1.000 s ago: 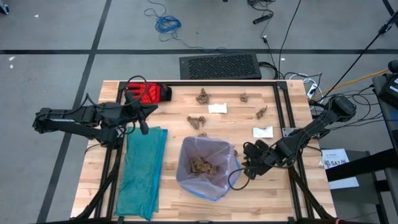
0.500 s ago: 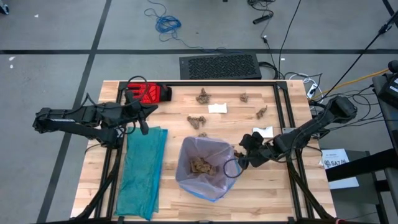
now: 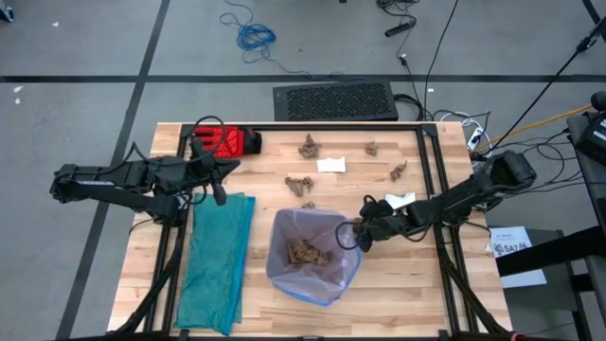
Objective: Place trash/remove bag and relplace
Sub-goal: Put the brown napkin into the black trash bin
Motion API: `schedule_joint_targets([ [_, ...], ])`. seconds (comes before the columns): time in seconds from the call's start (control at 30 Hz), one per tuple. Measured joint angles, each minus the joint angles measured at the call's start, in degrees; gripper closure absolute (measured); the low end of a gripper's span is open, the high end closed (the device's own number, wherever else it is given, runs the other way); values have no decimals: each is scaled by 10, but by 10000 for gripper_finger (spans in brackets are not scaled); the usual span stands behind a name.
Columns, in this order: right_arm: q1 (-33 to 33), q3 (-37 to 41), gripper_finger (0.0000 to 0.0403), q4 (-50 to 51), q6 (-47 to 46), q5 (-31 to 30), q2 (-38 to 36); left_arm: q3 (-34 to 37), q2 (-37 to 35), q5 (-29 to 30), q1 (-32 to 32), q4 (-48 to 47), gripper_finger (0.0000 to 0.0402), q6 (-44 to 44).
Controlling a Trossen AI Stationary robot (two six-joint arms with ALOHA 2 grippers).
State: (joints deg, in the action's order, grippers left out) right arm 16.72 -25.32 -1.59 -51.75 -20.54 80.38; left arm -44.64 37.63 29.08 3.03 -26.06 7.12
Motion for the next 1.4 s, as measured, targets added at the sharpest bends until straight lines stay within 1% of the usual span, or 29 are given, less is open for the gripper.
schedule_joint_targets([
  [0.07,-5,0,301,-14,1,7,14,0,0,0,0,0,402,1],
  [0.13,-6,-1,359,-18,4,19,18,0,0,0,0,0,402,1],
  [0.17,-6,-1,379,-18,4,26,14,0,0,0,0,1,402,1],
  [0.2,-2,-1,388,-15,4,29,7,0,0,0,0,3,402,1],
  [0.33,9,-15,391,7,-4,28,-38,0,0,0,0,4,402,1],
  [0.43,19,-39,399,36,12,3,-78,0,0,0,0,12,402,1],
  [0.5,24,-66,399,72,31,-17,-105,0,0,0,0,18,402,-1],
  [0.57,30,-105,400,153,47,-45,-129,0,0,0,0,21,402,-4],
  [0.7,45,-205,401,346,63,-146,-150,0,0,0,0,21,402,-4],
  [0.77,48,-253,402,391,84,-182,-151,0,0,0,0,22,402,-4],
  [0.8,48,-274,402,396,108,-188,-151,0,0,0,0,26,402,-5],
  [0.87,48,-310,402,375,164,-186,-147,0,0,0,0,40,402,-15],
  [0.97,48,-351,402,322,249,-172,-136,0,0,0,0,57,402,-23],
  [1.1,48,-380,402,257,322,-122,-112,0,0,0,0,71,402,-35],
  [1.23,40,-382,391,195,362,-43,-75,0,4,-1,0,91,402,-48],
  [1.4,24,-381,359,156,362,52,-22,0,16,-1,0,116,402,-49],
])
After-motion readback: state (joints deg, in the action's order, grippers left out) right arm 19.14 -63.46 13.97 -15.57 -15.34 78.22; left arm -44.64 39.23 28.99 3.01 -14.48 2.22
